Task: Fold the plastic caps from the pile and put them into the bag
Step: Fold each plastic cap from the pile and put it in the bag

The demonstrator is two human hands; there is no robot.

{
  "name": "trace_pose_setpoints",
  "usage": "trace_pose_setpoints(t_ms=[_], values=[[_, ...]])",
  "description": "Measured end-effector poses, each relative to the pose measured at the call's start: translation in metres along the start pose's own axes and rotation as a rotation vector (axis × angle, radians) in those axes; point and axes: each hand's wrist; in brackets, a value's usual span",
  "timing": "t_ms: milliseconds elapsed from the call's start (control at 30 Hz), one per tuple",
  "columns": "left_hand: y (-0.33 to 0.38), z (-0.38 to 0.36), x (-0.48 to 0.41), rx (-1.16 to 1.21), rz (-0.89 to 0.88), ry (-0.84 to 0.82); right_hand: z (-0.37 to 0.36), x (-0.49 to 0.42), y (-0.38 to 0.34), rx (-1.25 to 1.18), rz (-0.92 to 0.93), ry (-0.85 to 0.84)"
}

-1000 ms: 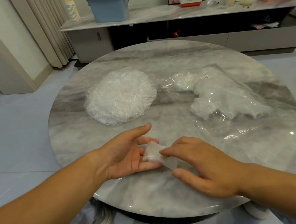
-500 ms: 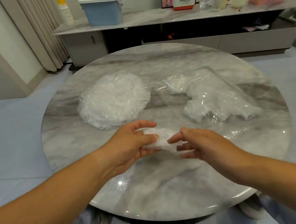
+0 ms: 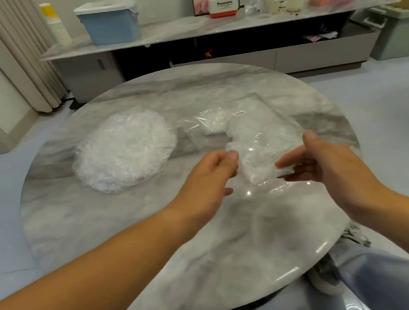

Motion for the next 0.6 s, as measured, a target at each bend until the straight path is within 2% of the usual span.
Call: trace_pose_setpoints(t_ms=[100,200,300,400,500,600], values=[[-0.012,-0.009,0.0,-0.447,-0.251,-0.064,0.029,-0.016,0.016,0.149,0.035,-0.012],[-0.025,-0.017,0.001,-0.719,-0.379,-0.219,0.044,-0.025,0.03,0.223,-0.04,-0.086],[-0.031,-0.028,0.003,-0.911,-0.378,-0.308,0.05,-0.027,0.037,0.334,-0.042,-0.151],[-0.035,-0.035,0.005,-1.081,-0.364,-0.287,0.048,-0.025,0.038,0.408,-0.042,-0.222],[-0.04,-0.034,0.004,-1.137,-0.301,-0.249,0.041,-0.025,0.037,0.385,-0.122,-0.228],[-0.045,-0.032,0.005,-1.138,-0.313,-0.248,0.03,-0.028,0.034,0.306,-0.226,-0.188]])
Point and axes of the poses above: each hand's wrist, its own x-axis away from the middle knuckle, its own z-axis out of the back of the hand, y = z × x, and after that the axes turned 11 degrees about y, right-handed
